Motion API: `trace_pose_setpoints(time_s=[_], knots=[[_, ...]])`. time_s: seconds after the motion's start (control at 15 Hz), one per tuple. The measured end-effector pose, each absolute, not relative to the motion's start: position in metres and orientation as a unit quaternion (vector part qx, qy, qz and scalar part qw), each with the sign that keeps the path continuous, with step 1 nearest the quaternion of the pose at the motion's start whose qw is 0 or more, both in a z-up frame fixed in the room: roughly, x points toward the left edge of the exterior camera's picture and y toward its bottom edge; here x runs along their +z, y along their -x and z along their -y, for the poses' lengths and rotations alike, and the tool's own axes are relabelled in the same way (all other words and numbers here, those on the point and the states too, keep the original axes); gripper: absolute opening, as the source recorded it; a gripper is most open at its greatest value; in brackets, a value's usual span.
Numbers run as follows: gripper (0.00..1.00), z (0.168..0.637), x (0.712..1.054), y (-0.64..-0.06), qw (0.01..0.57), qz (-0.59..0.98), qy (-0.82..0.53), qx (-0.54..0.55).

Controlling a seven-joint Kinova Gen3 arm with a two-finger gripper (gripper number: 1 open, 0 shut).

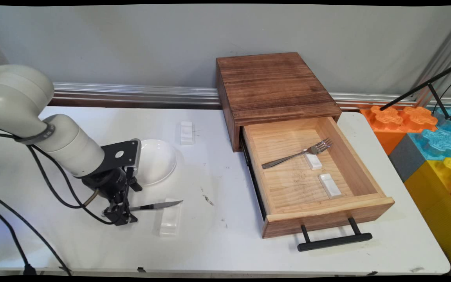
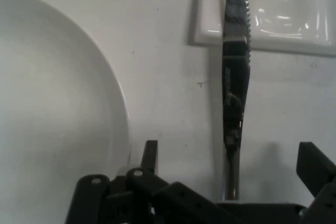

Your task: Pick up the knife from the right of the white plate, then place the picked object into the drawer

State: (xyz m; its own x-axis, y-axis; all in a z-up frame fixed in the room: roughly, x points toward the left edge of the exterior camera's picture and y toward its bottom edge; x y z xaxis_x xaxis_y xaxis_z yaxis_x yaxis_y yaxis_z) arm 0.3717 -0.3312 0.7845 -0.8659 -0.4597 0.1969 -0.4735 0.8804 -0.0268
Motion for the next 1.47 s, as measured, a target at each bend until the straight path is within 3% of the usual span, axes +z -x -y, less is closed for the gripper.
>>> trace_pose_setpoints(time_s=[0.53, 0.6, 1.47], knots=[[1.0, 0.331, 0.776, -0.372, 0.093, 0.964, -0.247, 0.042], [0.0, 0.331, 0.775, -0.372, 0.094, 0.964, -0.247, 0.042], [0.0, 0.33, 0.785, -0.37, 0.096, 0.963, -0.25, 0.034]])
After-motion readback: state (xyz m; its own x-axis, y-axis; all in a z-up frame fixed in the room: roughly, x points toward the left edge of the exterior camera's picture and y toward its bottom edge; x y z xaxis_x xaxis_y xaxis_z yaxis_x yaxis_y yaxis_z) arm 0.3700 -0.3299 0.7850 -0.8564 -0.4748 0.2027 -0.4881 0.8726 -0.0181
